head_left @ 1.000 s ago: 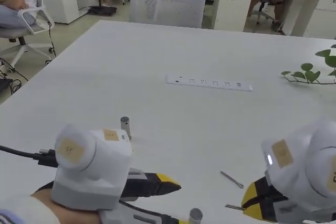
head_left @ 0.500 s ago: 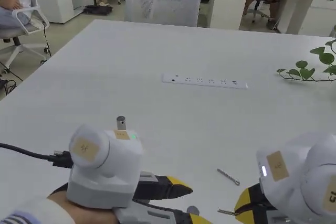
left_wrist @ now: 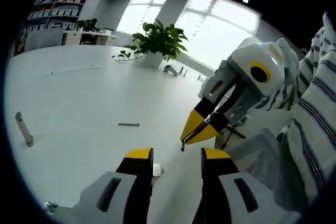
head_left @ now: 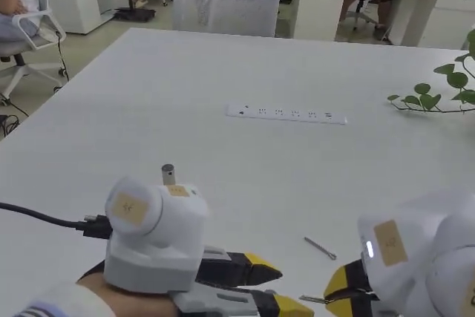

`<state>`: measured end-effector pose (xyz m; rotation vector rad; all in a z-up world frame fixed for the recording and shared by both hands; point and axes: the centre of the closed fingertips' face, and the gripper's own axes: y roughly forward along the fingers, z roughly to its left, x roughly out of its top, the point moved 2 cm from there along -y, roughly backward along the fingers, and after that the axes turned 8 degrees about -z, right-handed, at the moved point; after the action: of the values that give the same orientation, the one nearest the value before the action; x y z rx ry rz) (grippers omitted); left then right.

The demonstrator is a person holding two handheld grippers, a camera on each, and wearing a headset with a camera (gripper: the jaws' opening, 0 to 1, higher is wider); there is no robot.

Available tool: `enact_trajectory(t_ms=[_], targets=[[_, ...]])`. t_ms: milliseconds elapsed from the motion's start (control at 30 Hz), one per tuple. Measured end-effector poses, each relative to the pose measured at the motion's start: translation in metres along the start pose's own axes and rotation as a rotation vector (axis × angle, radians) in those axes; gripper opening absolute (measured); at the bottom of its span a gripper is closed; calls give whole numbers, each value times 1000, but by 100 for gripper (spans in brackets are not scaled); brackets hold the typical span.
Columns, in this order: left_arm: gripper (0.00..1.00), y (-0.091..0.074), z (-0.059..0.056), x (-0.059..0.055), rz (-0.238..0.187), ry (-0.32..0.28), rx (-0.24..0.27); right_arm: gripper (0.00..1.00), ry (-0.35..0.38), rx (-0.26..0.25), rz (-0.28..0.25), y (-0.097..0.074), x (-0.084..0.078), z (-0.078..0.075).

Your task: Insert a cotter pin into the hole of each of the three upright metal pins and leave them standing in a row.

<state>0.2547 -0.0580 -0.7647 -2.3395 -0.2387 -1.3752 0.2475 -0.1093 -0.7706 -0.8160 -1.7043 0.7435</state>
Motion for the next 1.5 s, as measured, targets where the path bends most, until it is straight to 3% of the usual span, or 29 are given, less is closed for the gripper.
enact_trajectory(t_ms=[733, 1500], targets=[[22, 8, -7, 2, -11, -73, -16, 3, -3, -47, -8, -2, 6, 4], [7, 9, -10, -2, 17, -175, -27, 3, -17, -62, -12, -3, 11, 4]])
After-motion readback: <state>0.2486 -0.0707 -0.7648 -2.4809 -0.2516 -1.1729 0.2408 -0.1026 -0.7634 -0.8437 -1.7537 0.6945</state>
